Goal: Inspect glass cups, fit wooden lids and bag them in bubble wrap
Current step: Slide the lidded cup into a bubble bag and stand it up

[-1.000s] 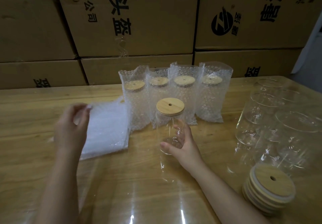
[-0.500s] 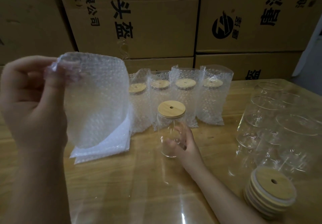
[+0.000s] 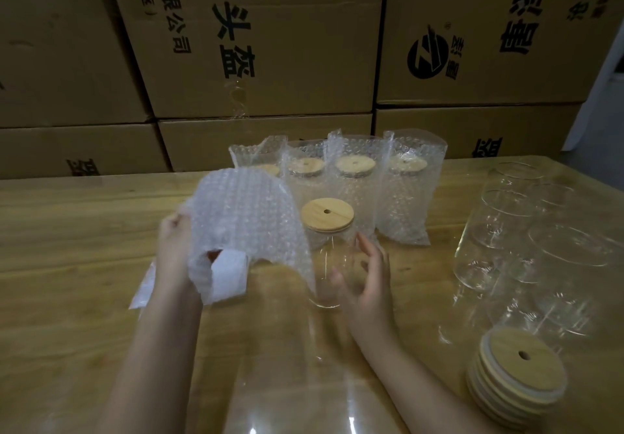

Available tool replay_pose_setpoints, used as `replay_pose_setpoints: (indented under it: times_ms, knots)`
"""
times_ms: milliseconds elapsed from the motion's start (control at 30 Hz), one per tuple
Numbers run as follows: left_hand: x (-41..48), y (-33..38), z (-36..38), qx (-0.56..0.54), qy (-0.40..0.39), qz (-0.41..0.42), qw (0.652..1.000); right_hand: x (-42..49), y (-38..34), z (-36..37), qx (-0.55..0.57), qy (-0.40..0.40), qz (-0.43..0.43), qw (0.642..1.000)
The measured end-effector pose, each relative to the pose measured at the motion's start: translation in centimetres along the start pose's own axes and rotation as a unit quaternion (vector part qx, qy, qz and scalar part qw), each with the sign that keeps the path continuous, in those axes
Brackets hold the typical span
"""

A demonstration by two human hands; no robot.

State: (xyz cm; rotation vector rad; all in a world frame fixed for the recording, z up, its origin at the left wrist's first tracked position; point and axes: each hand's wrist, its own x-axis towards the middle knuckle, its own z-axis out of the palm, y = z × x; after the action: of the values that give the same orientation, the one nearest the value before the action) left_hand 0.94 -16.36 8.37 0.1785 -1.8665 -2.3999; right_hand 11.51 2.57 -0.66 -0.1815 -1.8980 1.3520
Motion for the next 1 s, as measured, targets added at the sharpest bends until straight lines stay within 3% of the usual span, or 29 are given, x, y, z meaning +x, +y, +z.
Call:
replay_pose_setpoints:
  times_ms: [100,300,467,567,633,700,833,900,1000]
  knots:
    - [0.0,-0.7,0.8,0.099,-0.06,-0.011,0.993,-0.2,0.4,0.1,-0.109,0.038,-0.113,0.987]
    - [-1.7,-0.3,1.7,0.119,-0.13,-0.043,0.983,-0.4,0.8,0.5,-0.276,0.045,-0.266,0.923]
    - [-3.5,1.3,2.8,0.022,-0.2,-0.057,0.978,-0.7,-0.3,0.3,-0.25,0.058,-0.306,0.917]
    - [-4.6,2.2,3.6,-0.046,-0.199,-0.036,0.978,-1.4,-1.8,0.2,-0.178,-0.017,-0.304,0.936]
    - [-5.2,2.6,4.0,-0.079,-0.2,-0.006,0.977,-2.1,-3.1,0.4,-0.137,-0.071,-0.259,0.953]
    - [-5.7,2.8,4.2,-0.088,-0.205,0.019,0.975,-2.2,-4.8,0.8,-0.101,-0.121,-0.152,0.976]
    - [-6.0,2.9,4.1,-0.101,-0.239,0.061,0.964,-0.9,-7.1,1.1,0.016,-0.051,-0.009,0.999]
    - [-5.4,2.6,3.8,-0.041,-0.212,0.108,0.97,0.8,-8.2,0.6,0.119,-0.023,0.101,0.987]
    - [-3.8,2.0,3.0,0.079,-0.105,0.123,0.984,3.8,-9.2,-0.5,0.263,0.019,0.246,0.933]
